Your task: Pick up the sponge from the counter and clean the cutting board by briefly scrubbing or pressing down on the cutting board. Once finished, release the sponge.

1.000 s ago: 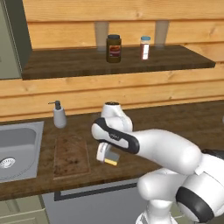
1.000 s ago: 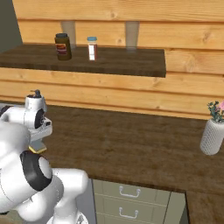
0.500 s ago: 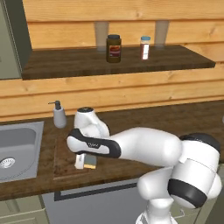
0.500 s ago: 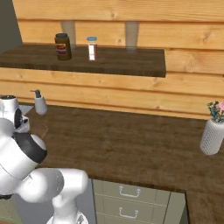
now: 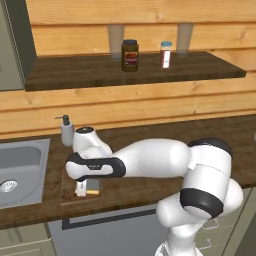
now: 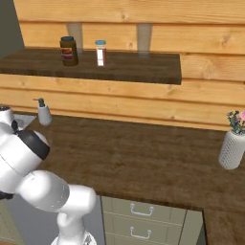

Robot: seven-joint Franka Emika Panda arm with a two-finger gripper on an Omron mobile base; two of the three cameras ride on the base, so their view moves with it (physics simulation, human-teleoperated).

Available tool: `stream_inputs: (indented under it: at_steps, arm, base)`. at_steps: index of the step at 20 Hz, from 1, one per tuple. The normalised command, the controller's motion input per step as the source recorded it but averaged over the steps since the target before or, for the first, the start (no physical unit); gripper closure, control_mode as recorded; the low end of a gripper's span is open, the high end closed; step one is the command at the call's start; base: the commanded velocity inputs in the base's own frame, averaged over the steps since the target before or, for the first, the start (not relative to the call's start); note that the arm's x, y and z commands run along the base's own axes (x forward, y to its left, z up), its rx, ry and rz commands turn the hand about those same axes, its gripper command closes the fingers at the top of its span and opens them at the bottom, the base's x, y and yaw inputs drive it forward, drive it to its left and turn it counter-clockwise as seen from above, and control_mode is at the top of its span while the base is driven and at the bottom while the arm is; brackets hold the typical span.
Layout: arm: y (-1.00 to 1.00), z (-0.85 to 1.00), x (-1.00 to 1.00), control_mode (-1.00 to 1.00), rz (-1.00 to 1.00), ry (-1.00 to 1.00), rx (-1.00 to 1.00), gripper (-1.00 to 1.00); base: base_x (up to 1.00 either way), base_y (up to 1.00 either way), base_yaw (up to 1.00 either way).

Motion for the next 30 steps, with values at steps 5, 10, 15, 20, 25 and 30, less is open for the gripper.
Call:
stream_inputs:
  at_steps: [5, 10, 15, 20, 25, 30]
  arm:
    - [0.16, -0.27, 0.43, -1.00, 0.07, 0.00, 0.00, 1.00]
    - [0.64, -0.07, 0.02, -1.00, 0.06, -0.03, 0.00, 1.00]
    - [0.58, -0.03, -0.27, -1.00, 0.03, -0.01, -0.03, 1.00]
    - [0.01, -0.09, 0.15, -1.00, 0.00, 0.00, -0.17, 1.00]
    - [0.00, -0.13, 0.40, -1.00, 0.02, 0.00, -0.07, 1.00]
    - [0.03, -0.20, 0.35, -1.00, 0.08, 0.00, 0.00, 1.00]
  base:
    - [0.00, 0.00, 0.00]
    - [0.00, 0.00, 0.00]
    - [0.00, 0.00, 0.00]
    - [0.00, 0.00, 0.00]
    - [0.00, 0.00, 0.00]
    - [0.00, 0.00, 0.00]
